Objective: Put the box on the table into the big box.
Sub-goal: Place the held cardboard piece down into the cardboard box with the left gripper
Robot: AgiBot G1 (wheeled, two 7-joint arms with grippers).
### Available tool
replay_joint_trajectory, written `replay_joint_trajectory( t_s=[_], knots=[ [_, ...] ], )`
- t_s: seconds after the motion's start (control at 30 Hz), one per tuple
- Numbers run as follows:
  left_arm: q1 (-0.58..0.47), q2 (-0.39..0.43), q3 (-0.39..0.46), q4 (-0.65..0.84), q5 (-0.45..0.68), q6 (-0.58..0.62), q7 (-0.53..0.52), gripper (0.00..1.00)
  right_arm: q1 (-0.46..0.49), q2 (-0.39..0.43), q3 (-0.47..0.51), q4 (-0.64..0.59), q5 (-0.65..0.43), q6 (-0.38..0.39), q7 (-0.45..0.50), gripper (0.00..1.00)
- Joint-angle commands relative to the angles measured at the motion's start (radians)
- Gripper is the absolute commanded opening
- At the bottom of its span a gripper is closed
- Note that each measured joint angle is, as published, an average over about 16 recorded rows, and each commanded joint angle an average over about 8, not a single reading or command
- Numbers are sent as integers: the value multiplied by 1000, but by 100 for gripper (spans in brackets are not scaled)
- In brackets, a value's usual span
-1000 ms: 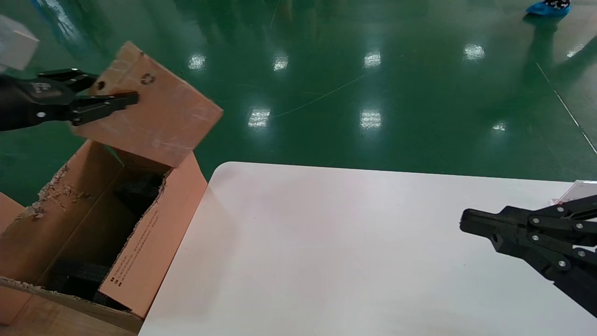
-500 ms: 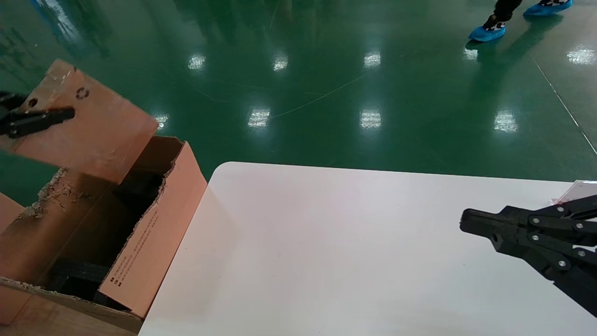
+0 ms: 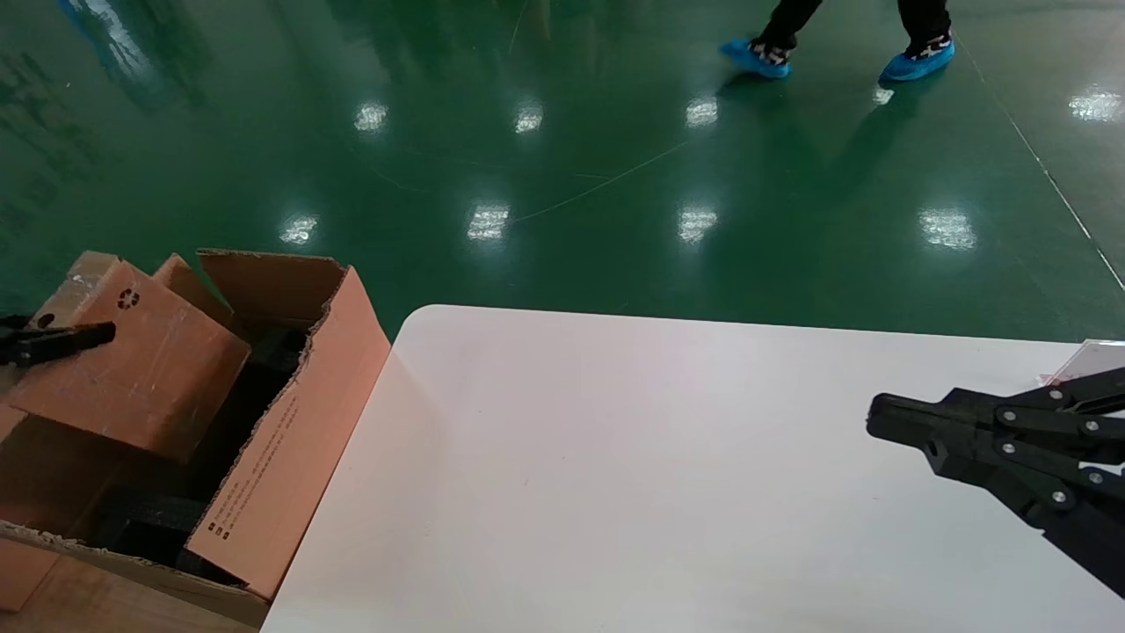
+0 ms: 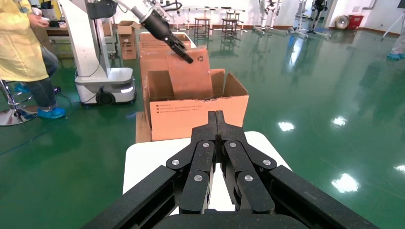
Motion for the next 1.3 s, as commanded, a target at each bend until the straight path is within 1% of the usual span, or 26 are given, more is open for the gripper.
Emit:
replay_joint_trajectory(
  t_s=[0.03,0.37,0.47,0.6,0.73,0.83,1.0,1.3],
  knots=[
    [23,11,1,28,-3,-24,5,0,0,0,0,0,0,0,0,0],
    [97,54,-9,81,-27,-134,42,0,0,0,0,0,0,0,0,0],
    [112,61,-7,76,-23,-158,55,0,0,0,0,0,0,0,0,0],
    [136,67,-10,57,-25,-198,104,0,0,0,0,0,0,0,0,0],
    [159,69,-26,36,-52,-226,158,0,0,0,0,0,0,0,0,0],
    [174,66,-37,18,-75,-224,166,0,0,0,0,0,0,0,0,0],
    [204,51,-38,-39,-89,-200,120,0,0,0,0,0,0,0,0,0],
    [290,-9,-30,-203,-102,-193,-43,0,0,0,-1,0,0,0,0,0]
  ],
)
